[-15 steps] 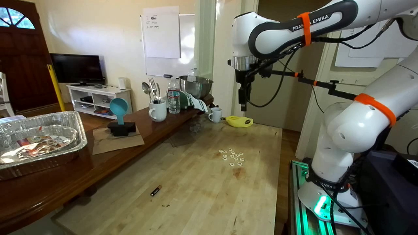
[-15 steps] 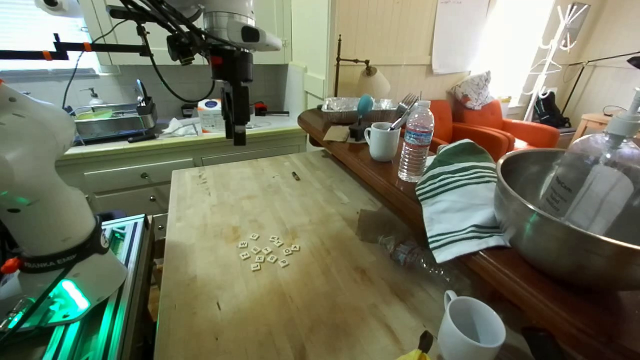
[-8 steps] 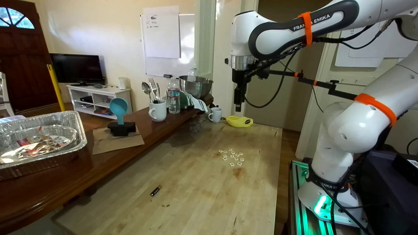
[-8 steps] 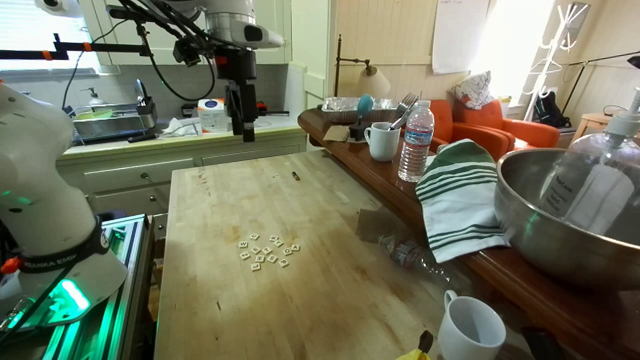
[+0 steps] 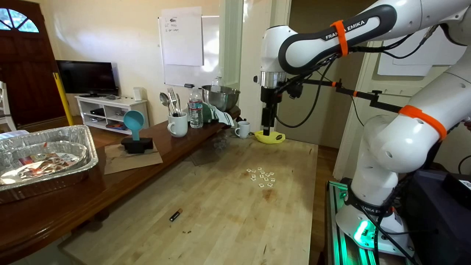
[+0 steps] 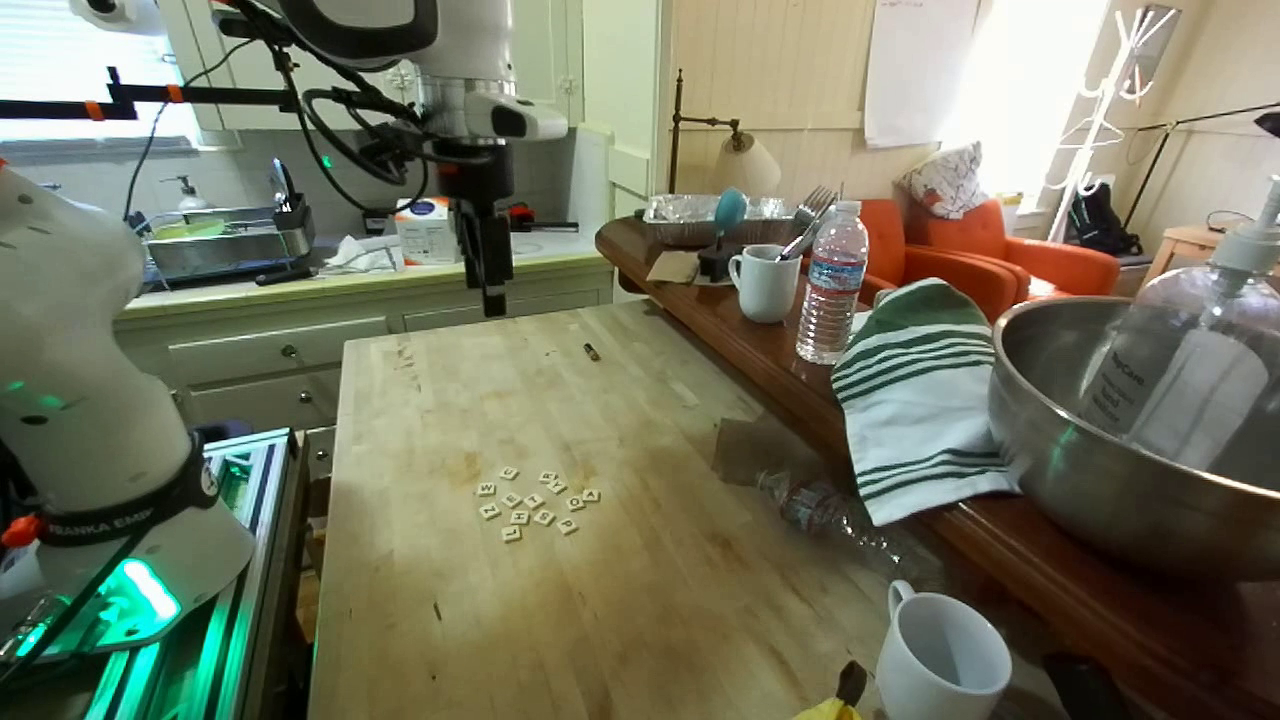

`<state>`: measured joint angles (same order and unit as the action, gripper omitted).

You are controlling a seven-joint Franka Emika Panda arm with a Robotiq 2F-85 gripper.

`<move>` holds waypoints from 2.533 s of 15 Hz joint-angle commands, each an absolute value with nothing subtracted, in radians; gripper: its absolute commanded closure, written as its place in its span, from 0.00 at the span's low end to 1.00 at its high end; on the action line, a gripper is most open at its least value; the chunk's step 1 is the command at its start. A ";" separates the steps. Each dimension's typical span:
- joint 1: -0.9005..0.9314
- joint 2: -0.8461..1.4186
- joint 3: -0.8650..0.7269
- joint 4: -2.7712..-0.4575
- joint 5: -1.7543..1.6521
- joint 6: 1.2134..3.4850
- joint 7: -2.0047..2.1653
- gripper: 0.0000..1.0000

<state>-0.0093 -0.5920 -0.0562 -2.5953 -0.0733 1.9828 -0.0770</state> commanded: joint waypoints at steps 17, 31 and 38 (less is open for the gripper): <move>-0.025 -0.545 -0.059 -2.645 -0.121 2.027 -0.126 0.00; -0.045 -0.334 -0.203 -2.752 -0.093 2.385 -0.400 0.00; -0.057 -0.271 -0.194 -2.750 -0.074 2.449 -0.454 0.00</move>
